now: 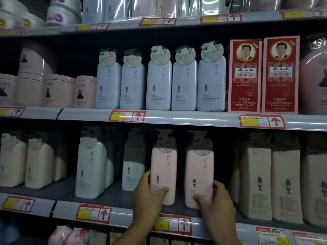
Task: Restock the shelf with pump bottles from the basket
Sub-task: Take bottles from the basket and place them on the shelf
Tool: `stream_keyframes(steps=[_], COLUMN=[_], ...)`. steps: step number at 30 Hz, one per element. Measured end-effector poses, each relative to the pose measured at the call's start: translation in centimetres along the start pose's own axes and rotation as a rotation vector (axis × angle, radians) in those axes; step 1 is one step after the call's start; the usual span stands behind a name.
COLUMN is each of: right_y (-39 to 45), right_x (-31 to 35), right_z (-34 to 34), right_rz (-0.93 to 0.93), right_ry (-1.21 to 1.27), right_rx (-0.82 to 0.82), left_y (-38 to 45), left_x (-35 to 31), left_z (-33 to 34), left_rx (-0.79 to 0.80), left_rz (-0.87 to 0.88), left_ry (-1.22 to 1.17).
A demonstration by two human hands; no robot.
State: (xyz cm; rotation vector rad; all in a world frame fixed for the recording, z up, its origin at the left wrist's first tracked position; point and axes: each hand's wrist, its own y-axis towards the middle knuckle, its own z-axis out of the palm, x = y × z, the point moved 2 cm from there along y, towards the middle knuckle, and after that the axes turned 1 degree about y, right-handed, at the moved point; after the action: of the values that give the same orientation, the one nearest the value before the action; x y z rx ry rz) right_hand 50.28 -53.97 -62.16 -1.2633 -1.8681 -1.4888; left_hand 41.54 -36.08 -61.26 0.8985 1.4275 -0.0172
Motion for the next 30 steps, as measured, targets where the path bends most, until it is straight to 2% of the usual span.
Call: stream_keyframes(steps=[4, 6, 8, 10, 12, 15, 18, 21, 24, 27, 30], right_y=[-0.1, -0.8, -2.1, -4.0, -6.0, -8.3, -9.4, -9.7, -9.7, -9.7, -9.8], right_x=[0.1, 0.8, 2.2, 4.2, 6.5, 9.5, 10.9, 12.2, 13.4, 15.1, 16.6], right_z=[-0.1, -0.5, -0.5, 0.6, 3.0, 7.6, 12.2, 15.6, 18.5, 20.9, 22.8], right_rz=[0.027, -0.019, -0.229, -0.462, -0.615, -0.715, -0.689, -0.553, -0.389, -0.217, -0.131], right_ry=[-0.025, -0.017, 0.018, 0.091, 0.207, 0.345, 0.329, 0.267, 0.235, 0.238, 0.281], right_rx=[0.009, -0.089, -0.255, -0.341, -0.293, -0.095, 0.064, 0.219, 0.323, 0.414, 0.452], left_y=[0.0, -0.1, -0.1, 0.3, 1.0, 2.6, 4.1, 5.7, 7.2, 8.7, 9.7], left_x=[0.2, 0.0, -0.2, -0.4, -0.4, 0.2, 2.0, 3.9, 5.8, 7.5, 8.7], left_z=[-0.2, -0.8, -2.0, -4.1, -6.8, -11.2, -15.4, -19.0, -21.7, -22.9, -23.1], left_rx=[0.033, 0.060, 0.061, 0.039, 0.001, -0.133, -0.253, -0.281, -0.220, -0.065, 0.034], left_rz=[0.012, 0.015, 0.030, 0.064, 0.106, 0.170, 0.195, 0.213, 0.098, -0.047, -0.138], left_ry=[-0.004, -0.006, 0.005, 0.028, 0.023, 0.028, 0.064, 0.194, 0.241, 0.193, 0.127])
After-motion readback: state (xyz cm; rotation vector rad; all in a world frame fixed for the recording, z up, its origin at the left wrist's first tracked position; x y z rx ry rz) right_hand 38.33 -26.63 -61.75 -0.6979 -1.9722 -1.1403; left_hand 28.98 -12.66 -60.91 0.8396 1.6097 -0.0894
